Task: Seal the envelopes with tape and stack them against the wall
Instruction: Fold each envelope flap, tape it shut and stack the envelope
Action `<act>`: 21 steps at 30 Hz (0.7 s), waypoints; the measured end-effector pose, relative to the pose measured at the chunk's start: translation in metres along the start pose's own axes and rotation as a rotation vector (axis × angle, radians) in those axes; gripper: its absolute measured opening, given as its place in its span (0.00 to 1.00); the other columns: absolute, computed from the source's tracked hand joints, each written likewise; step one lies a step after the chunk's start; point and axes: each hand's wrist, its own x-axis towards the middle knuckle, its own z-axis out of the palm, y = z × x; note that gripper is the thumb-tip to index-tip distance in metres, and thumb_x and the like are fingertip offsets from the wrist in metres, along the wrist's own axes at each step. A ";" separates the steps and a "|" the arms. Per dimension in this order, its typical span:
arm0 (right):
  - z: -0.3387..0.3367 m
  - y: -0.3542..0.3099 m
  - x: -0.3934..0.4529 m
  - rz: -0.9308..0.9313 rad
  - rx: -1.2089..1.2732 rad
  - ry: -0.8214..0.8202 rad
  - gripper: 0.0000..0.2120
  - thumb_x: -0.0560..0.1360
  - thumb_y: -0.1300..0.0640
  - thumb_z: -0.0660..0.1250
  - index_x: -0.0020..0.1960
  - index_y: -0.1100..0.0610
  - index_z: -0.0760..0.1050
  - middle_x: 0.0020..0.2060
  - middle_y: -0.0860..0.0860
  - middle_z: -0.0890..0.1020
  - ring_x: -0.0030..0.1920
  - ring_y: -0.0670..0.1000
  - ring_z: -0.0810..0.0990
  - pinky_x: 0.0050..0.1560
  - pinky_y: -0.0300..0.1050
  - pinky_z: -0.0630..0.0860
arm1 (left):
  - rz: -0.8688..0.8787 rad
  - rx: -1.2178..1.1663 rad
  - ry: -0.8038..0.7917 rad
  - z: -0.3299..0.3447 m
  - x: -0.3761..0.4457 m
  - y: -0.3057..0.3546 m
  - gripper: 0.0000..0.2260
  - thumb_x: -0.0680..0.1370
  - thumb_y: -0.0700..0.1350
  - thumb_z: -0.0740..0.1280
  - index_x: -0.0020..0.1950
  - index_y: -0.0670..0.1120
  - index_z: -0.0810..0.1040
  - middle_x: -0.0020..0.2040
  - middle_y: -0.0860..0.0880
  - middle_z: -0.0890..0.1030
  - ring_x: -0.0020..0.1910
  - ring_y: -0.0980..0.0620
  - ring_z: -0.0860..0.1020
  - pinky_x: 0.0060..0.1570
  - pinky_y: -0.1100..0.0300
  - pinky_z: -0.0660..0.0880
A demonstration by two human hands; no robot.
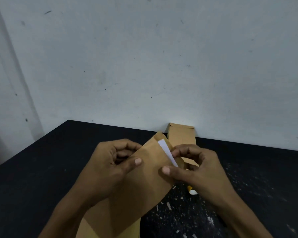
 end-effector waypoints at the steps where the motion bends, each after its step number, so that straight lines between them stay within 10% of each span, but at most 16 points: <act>1: -0.002 -0.002 0.001 0.014 0.018 -0.049 0.18 0.56 0.48 0.82 0.42 0.54 0.84 0.49 0.45 0.84 0.52 0.42 0.81 0.46 0.41 0.80 | 0.014 0.006 -0.008 -0.001 0.000 0.000 0.09 0.76 0.37 0.70 0.51 0.51 0.83 0.45 0.57 0.86 0.46 0.58 0.84 0.47 0.67 0.79; 9: 0.007 -0.015 0.006 0.042 -0.101 -0.133 0.14 0.59 0.56 0.84 0.42 0.60 0.86 0.45 0.50 0.86 0.45 0.51 0.85 0.44 0.53 0.84 | 0.122 0.169 -0.021 0.002 0.007 0.002 0.13 0.74 0.42 0.74 0.55 0.55 0.81 0.48 0.61 0.84 0.49 0.63 0.81 0.47 0.65 0.79; 12: 0.011 -0.018 0.006 -0.037 -0.249 0.086 0.10 0.61 0.54 0.83 0.37 0.57 0.85 0.42 0.46 0.85 0.42 0.47 0.83 0.40 0.44 0.83 | 0.115 0.300 0.359 0.008 0.010 -0.005 0.16 0.70 0.50 0.76 0.56 0.56 0.78 0.50 0.63 0.80 0.51 0.67 0.77 0.47 0.72 0.74; 15: 0.013 -0.019 0.006 -0.167 -0.384 0.261 0.07 0.65 0.54 0.82 0.38 0.54 0.85 0.44 0.42 0.83 0.43 0.44 0.81 0.42 0.43 0.82 | -0.003 0.079 0.686 0.025 0.002 -0.001 0.10 0.73 0.51 0.72 0.36 0.47 0.78 0.32 0.54 0.78 0.31 0.58 0.76 0.35 0.58 0.76; 18: 0.015 -0.019 0.004 -0.260 -0.470 0.321 0.08 0.67 0.52 0.80 0.44 0.53 0.86 0.48 0.43 0.82 0.49 0.47 0.80 0.48 0.51 0.82 | -0.422 -0.252 0.468 0.042 -0.002 0.004 0.23 0.74 0.61 0.68 0.34 0.40 0.78 0.27 0.47 0.78 0.27 0.51 0.74 0.30 0.56 0.71; 21: 0.018 -0.020 0.000 -0.325 -0.552 0.329 0.10 0.67 0.53 0.80 0.48 0.54 0.86 0.51 0.45 0.82 0.52 0.49 0.79 0.48 0.52 0.82 | -0.884 -0.830 0.098 0.046 0.009 0.001 0.36 0.68 0.73 0.65 0.59 0.43 0.77 0.48 0.38 0.85 0.47 0.41 0.85 0.46 0.47 0.80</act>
